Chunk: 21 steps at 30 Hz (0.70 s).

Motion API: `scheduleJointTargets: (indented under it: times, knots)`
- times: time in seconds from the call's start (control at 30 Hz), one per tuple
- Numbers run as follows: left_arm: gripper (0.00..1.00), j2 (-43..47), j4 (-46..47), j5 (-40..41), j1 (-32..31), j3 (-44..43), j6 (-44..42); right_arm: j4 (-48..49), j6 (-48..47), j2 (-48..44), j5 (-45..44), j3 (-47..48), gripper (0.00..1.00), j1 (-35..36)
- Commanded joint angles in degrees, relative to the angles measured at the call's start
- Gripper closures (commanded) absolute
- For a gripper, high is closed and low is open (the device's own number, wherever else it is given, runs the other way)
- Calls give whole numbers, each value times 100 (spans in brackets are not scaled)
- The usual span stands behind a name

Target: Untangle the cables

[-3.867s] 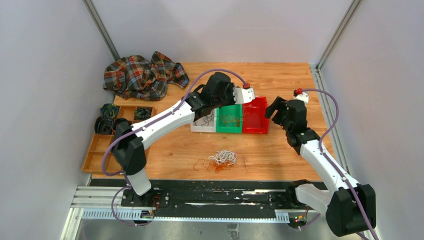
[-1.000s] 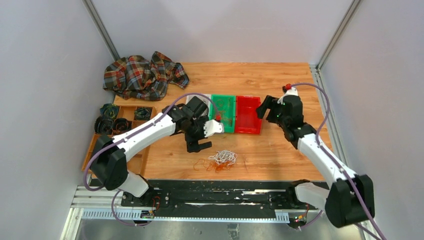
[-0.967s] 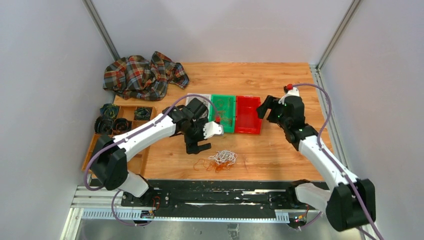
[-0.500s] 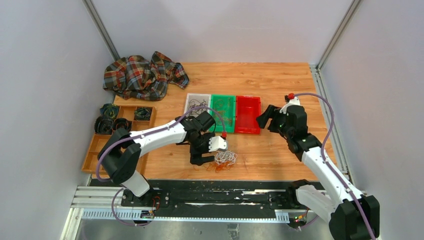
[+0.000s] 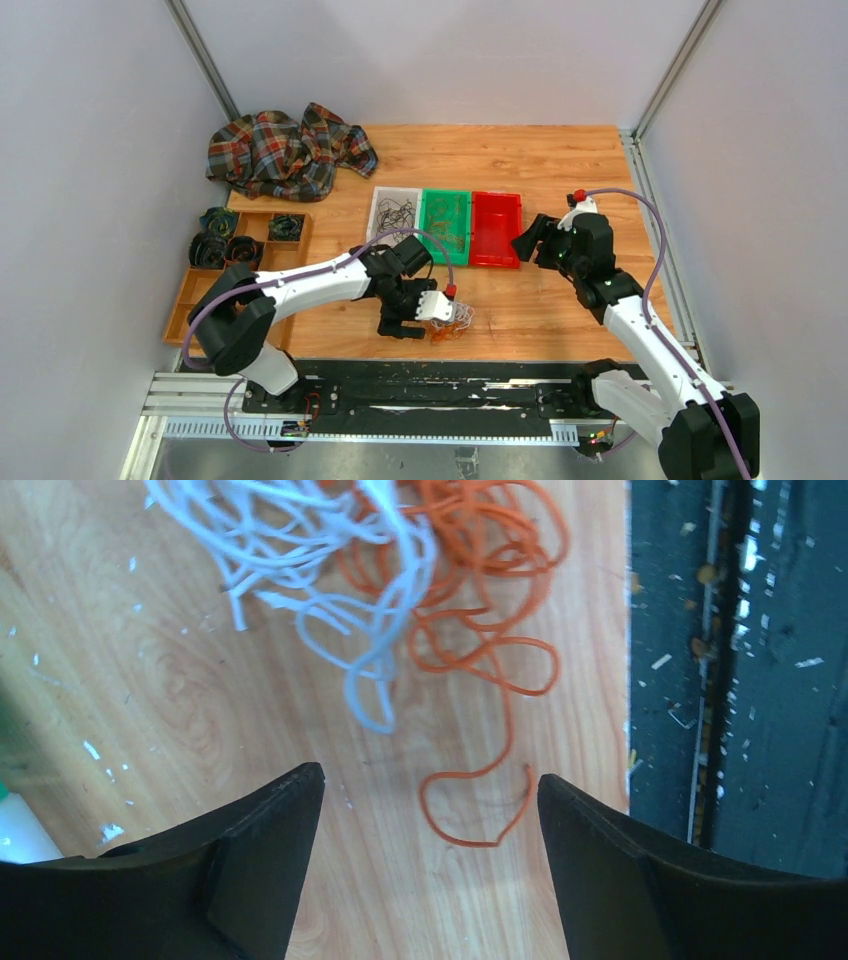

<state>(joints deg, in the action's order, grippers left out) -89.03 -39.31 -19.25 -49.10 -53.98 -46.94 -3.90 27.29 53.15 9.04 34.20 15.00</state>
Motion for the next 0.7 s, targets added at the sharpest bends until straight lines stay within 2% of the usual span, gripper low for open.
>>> scheduleJointTargets:
  times: [0.0,0.2,0.43,0.5,0.63,0.67]
  knots:
    - [18,336,41,-117,-215,196,-550,-91,15,-30,99,9,34,90]
    - [26,297,125,66,-420,418,-828,-221,7,-68,73,56,38,88]
    - [46,226,180,262,-612,375,-864,-313,70,-229,9,-2,41,83]
    - [57,269,163,343,-634,379,-826,-353,52,-258,-18,-1,42,87]
    - [94,489,-44,630,-653,309,-745,-394,16,-249,-21,61,45,85]
    - [98,583,-105,715,-653,278,-695,-401,16,-232,6,74,46,90]
